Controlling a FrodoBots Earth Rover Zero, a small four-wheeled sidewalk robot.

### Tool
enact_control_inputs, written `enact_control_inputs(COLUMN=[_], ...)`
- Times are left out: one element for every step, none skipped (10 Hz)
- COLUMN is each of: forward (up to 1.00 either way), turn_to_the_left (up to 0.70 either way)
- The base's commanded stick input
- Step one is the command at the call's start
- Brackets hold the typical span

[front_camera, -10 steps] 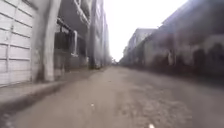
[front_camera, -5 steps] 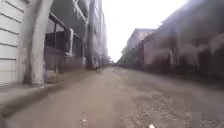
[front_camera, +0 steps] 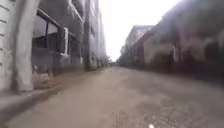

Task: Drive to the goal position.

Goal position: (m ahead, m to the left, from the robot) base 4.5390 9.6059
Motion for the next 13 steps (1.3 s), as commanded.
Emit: enact_control_inputs(forward=[0.70, 0.70, 0.70, 0.70, 0.70, 0.70, 0.70, 0.70, 0.70, 0.70, 0.70, 0.70, 0.70], turn_to_the_left=[0.00, 0.00, 0.00, 0.00, 0.00, 0.00, 0.00, 0.00, 0.00, 0.00, 0.00, 0.00, 0.00])
